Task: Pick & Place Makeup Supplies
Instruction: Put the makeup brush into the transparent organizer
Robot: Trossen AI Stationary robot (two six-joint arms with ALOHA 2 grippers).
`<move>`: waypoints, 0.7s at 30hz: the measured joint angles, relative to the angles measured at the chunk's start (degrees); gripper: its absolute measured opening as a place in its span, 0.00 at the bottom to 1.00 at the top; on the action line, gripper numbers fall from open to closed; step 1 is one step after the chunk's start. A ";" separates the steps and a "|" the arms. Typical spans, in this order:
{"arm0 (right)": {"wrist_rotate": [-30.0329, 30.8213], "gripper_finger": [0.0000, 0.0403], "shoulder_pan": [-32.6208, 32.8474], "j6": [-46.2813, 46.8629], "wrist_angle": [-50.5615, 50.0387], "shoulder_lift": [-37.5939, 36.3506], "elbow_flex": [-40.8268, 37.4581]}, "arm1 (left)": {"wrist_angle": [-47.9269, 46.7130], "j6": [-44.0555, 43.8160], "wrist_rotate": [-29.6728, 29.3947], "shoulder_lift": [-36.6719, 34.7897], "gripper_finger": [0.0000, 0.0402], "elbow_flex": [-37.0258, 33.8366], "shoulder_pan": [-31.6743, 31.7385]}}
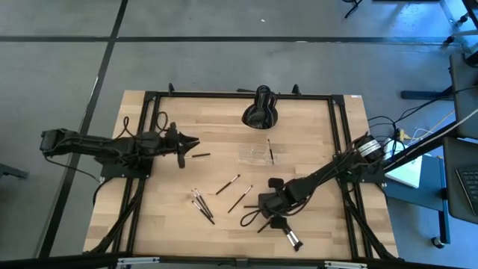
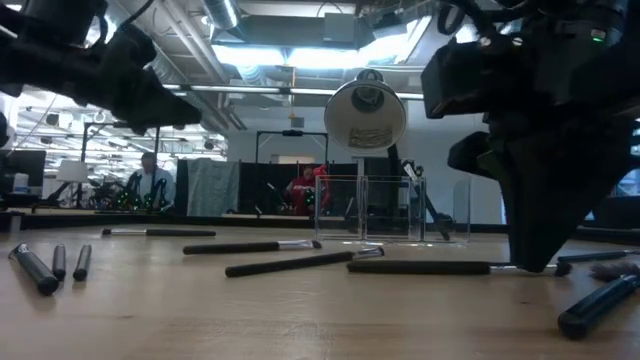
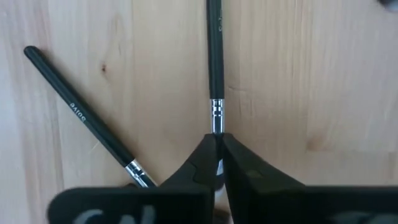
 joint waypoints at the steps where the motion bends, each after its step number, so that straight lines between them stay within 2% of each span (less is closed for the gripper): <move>1: -0.53 0.07 -0.23 -0.16 -1.07 0.12 1.00 | -0.02 0.36 0.00 1.18 0.16 0.82 -0.73; 6: -4.04 0.07 -1.93 -0.98 -5.54 0.44 6.17 | -0.02 3.44 -0.15 9.86 0.18 5.90 -5.32; 10: -7.48 0.03 -3.42 -0.80 -5.14 0.22 7.02 | -0.07 5.80 -3.23 19.27 0.23 10.69 -9.45; 13: -7.51 0.01 -3.96 0.12 -5.22 0.28 6.71 | 0.00 7.33 -5.65 25.87 0.27 13.90 -11.86; 16: -7.37 0.01 -3.97 2.17 -5.16 0.25 6.10 | -0.02 8.88 -5.57 31.50 0.31 16.36 -13.44; 21: -6.81 0.06 -3.92 7.06 -4.45 0.19 4.91 | 0.00 11.54 -5.60 38.51 0.35 19.52 -14.75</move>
